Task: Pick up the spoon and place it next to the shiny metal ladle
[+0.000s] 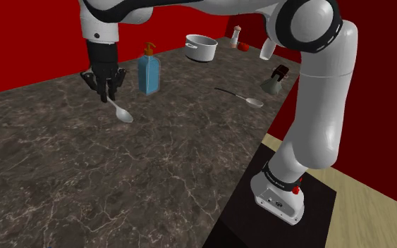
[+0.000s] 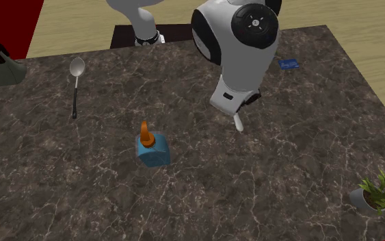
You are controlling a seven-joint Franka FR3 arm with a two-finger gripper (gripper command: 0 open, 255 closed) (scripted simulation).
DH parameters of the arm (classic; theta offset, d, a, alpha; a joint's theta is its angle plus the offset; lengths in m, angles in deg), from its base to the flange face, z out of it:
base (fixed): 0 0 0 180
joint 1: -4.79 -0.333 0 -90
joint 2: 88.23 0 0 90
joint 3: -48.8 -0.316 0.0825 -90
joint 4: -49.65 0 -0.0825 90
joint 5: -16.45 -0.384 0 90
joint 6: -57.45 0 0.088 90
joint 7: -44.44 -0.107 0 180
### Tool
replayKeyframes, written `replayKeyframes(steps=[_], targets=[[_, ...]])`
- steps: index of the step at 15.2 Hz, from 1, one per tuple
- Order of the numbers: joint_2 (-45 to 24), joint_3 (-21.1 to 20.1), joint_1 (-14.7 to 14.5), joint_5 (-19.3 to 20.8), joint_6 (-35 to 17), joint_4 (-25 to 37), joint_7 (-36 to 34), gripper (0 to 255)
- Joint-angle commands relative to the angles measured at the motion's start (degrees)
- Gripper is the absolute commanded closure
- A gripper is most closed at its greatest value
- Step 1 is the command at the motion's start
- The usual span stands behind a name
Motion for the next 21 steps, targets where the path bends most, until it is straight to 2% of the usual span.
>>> replayKeyframes(steps=[1,11,21], targets=[[2.9,0.4,2.1,-0.9,-0.7,-3.9,2.6,255],[14.8,4.4,10.9,-4.1,-2.5,-19.2,15.8,255],[21.3,10.4,18.2,-4.0,-1.7,-26.9,29.1,255]])
